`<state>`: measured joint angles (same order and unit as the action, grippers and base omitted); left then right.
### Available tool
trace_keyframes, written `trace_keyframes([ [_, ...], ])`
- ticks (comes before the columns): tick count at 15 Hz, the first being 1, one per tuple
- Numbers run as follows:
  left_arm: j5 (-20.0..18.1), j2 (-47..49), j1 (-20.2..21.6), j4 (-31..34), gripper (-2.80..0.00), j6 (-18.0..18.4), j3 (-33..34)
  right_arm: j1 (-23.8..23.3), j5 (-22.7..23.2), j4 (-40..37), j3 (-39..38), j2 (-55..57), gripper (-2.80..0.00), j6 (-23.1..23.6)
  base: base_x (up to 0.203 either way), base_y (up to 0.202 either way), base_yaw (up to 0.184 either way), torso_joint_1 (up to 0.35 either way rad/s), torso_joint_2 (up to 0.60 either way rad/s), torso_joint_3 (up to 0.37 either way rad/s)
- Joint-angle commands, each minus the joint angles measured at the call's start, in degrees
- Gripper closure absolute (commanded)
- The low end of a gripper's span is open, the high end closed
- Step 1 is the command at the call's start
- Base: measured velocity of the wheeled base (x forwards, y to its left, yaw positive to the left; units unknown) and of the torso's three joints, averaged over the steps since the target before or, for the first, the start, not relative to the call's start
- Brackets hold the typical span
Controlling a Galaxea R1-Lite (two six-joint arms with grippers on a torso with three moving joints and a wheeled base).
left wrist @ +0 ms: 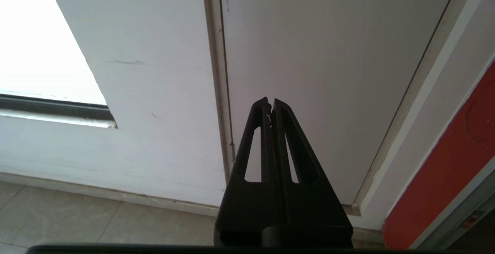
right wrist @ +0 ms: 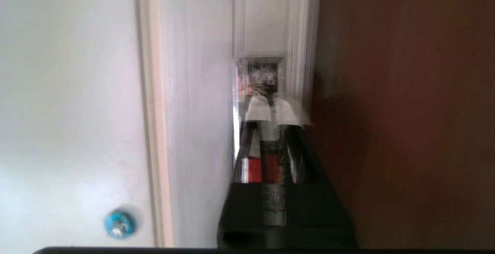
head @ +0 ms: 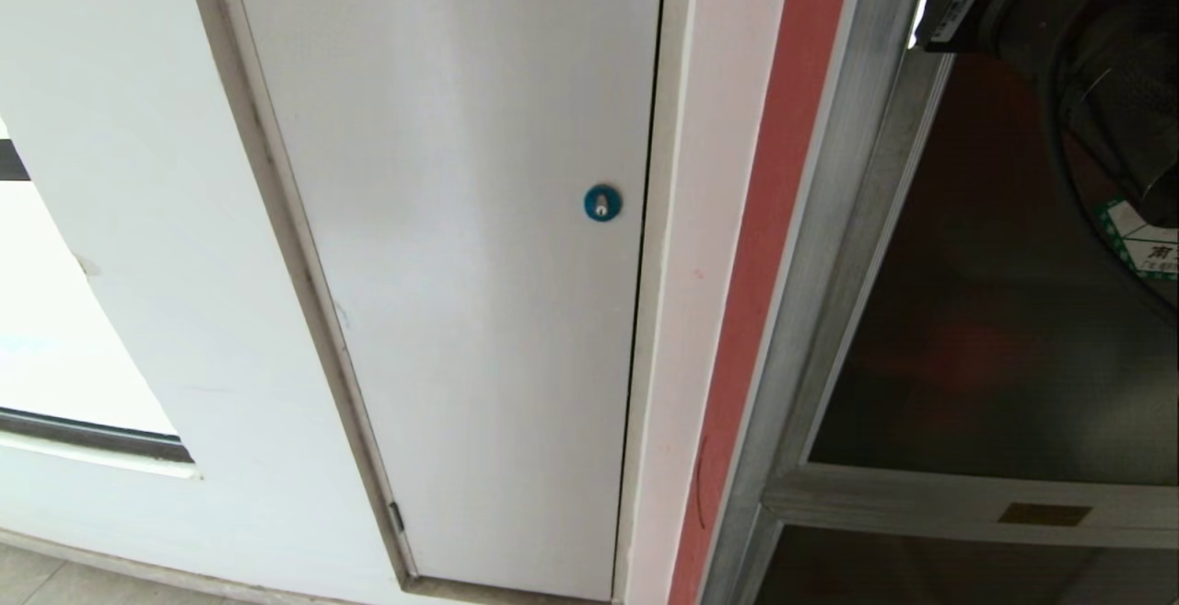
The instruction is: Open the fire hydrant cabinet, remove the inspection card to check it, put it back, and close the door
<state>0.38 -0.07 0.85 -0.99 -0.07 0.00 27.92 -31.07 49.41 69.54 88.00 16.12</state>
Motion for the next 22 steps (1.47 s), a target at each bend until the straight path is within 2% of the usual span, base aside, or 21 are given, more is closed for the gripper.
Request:
trace_keyframes([
  [1, 0.0, 0.1, 0.0, 0.0, 0.0, 0.0, 0.4, 0.0, -0.2, -0.4, 0.3, 0.4, 0.0, 0.2, 0.0, 0.0, 0.0, 0.0, 0.0, 0.0],
  [8, 0.1, 0.1, 0.0, 0.0, 0.0, 0.0, 0.4, 0.5, -0.4, -0.6, -2.2, -2.1, 0.0, 0.2, 0.0, 0.0, 0.0, 0.0, 0.0, 0.0],
  [12, 0.0, 0.1, -0.1, 0.0, 0.0, 0.0, 0.4, 3.1, -0.9, -0.9, -6.5, -5.9, 0.0, 0.3, 0.0, 0.0, 0.0, 0.0, 0.0, 0.0],
  [17, 0.0, 0.1, 0.0, -0.1, 0.0, 0.0, 0.4, 3.5, -1.9, -0.9, -9.4, -7.4, 0.0, 0.2, 0.0, 0.0, 0.0, 0.0, 0.0, 0.0],
  [18, 0.1, 0.1, 0.0, 0.0, 0.0, 0.0, 0.4, 3.5, -1.9, -0.9, -9.4, -7.6, -2.8, 0.2, 0.0, 0.0, 0.0, 0.0, 0.0, 0.0],
  [22, 0.1, 0.1, 0.0, 0.0, 0.0, 0.0, 0.4, 5.3, -1.9, -0.9, -10.2, -7.3, -2.8, 0.1, 0.0, 0.0, 0.0, 0.0, 0.0, 0.0],
])
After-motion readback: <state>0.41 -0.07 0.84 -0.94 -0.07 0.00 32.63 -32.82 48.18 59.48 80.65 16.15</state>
